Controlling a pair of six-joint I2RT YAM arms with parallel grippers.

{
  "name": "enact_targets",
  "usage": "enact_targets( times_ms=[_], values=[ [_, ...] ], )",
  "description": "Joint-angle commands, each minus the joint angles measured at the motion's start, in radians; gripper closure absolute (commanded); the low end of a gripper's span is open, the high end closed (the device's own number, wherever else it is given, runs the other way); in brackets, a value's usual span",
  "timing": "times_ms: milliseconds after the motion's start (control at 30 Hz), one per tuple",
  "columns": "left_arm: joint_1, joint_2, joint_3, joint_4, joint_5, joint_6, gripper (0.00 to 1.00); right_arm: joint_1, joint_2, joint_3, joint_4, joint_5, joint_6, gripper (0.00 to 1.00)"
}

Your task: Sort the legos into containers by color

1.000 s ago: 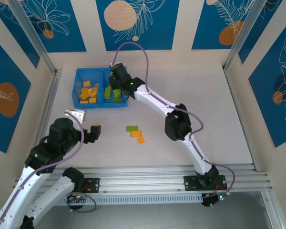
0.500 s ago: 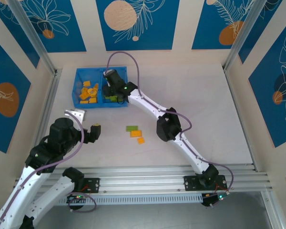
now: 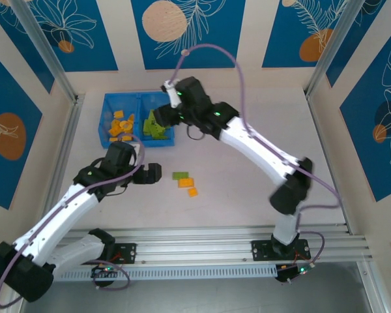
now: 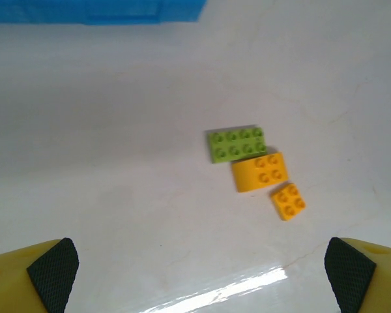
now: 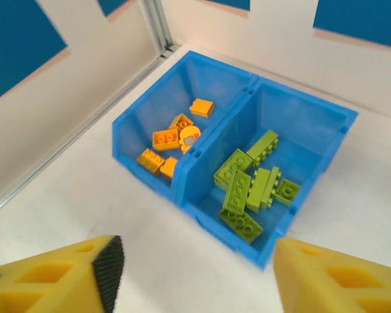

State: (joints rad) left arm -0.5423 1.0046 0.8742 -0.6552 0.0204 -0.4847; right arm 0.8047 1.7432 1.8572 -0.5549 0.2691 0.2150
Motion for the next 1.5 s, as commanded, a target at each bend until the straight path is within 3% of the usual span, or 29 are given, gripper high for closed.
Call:
enact_targets(
  times_ms=[0, 133, 233, 433, 633, 733, 933, 1133, 1367, 1467],
  values=[
    [-0.086, 0.079, 0.003, 0.127, 0.050, -0.071, 0.00, -0.016, -0.175, -0.252, 0.044, 0.001, 0.035, 0.26],
    [-0.213, 0.265, 0.071, 0.141, -0.045, -0.095, 0.00, -0.082, -0.435, -0.566, 0.075, 0.014, 0.153, 0.09],
    [-0.278, 0.411, 0.131, 0.113, -0.192, -0.202, 0.00, -0.144, -0.586, -0.732, 0.045, 0.021, 0.255, 0.01],
    [-0.337, 0.669, 0.248, 0.168, -0.239, -0.256, 0.00, -0.211, -0.753, -0.897, 0.034, -0.003, 0.335, 0.00],
    [-0.337, 0.825, 0.328, 0.117, -0.283, -0.362, 0.02, -0.228, -0.755, -0.911, 0.027, -0.039, 0.342, 0.01],
    [-0.337, 0.850, 0.319, 0.115, -0.275, -0.389, 0.06, -0.231, -0.745, -0.914, 0.027, -0.047, 0.339, 0.00],
    [-0.337, 0.887, 0.282, 0.139, -0.196, -0.401, 0.24, -0.234, -0.725, -0.926, 0.033, -0.060, 0.344, 0.00],
    [-0.337, 0.884, 0.215, 0.152, -0.146, -0.425, 0.32, -0.235, -0.719, -0.926, 0.027, -0.064, 0.353, 0.01],
    [-0.337, 0.793, 0.176, 0.119, -0.203, -0.421, 0.46, -0.235, -0.718, -0.915, 0.030, -0.083, 0.374, 0.00],
    [-0.333, 0.692, 0.156, 0.123, -0.270, -0.425, 0.46, -0.234, -0.721, -0.902, 0.028, -0.096, 0.380, 0.00]
  ],
)
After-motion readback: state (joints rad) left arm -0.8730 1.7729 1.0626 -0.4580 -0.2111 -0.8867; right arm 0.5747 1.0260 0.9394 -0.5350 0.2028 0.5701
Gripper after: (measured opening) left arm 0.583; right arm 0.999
